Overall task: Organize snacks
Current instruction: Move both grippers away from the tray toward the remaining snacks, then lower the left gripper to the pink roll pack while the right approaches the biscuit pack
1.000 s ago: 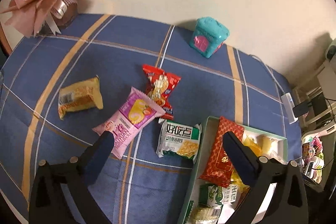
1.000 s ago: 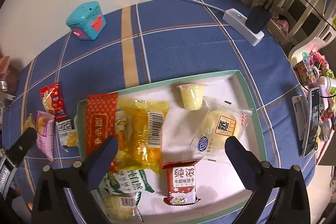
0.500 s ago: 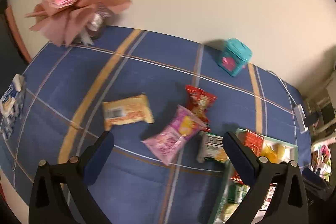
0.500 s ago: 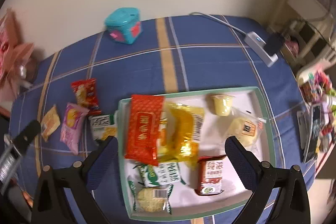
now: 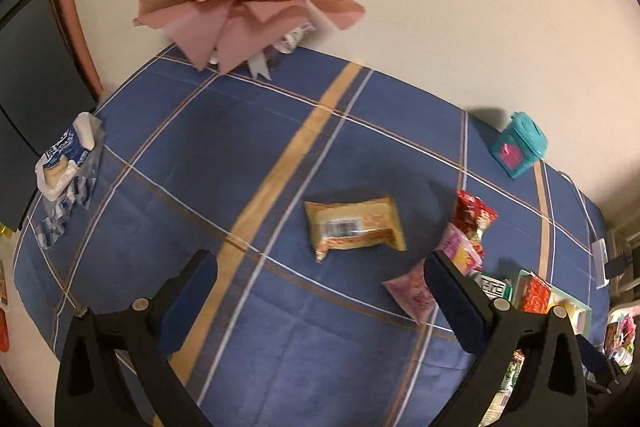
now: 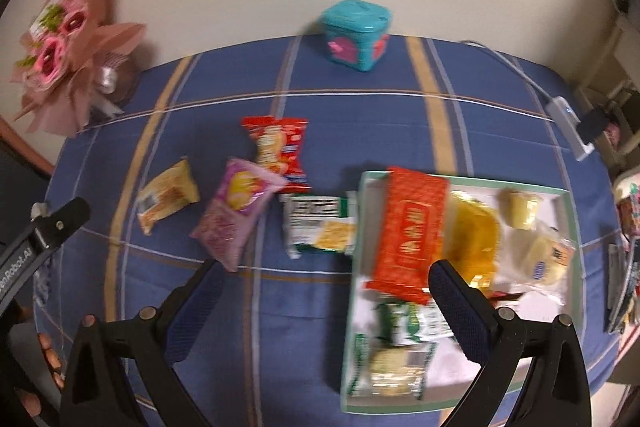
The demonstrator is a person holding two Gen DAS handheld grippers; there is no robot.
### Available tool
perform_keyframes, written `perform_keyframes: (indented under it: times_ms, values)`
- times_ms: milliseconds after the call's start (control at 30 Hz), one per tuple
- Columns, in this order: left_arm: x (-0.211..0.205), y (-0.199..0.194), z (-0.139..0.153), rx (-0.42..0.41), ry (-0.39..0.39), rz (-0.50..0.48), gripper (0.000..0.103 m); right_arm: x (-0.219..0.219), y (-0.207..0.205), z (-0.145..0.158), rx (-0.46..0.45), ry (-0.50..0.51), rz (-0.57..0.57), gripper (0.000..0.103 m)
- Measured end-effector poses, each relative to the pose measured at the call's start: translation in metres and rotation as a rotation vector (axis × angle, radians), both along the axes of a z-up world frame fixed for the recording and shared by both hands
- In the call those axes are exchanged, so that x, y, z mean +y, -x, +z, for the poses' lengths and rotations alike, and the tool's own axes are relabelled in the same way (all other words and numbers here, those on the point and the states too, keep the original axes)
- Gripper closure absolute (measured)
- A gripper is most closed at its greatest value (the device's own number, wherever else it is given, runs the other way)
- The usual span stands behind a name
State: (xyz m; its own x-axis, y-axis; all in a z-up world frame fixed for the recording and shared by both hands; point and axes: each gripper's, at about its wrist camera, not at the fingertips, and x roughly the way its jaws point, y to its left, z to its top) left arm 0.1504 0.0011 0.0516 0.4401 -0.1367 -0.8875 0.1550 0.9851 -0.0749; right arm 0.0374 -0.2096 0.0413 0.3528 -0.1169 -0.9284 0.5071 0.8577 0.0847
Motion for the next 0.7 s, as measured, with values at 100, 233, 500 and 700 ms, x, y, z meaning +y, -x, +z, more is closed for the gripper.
perform_keyframes:
  times_ms: [100,233,500,700]
  values:
    - [0.012,-0.003,0.001,-0.007,0.002,0.018,0.000,0.015,-0.008,-0.002,-0.020,-0.027,0.035,0.000]
    - [0.026,-0.009,-0.002,-0.006,0.020,0.044,0.000,0.023,-0.017,-0.005,-0.035,-0.050,0.059,0.000]
    - [0.031,-0.018,-0.016,0.012,0.052,0.049,0.000,0.013,-0.023,-0.017,-0.026,-0.074,0.037,0.000]
    - [0.012,-0.019,-0.028,0.024,0.071,-0.014,0.000,0.003,-0.028,-0.025,-0.020,-0.065,0.021,0.000]
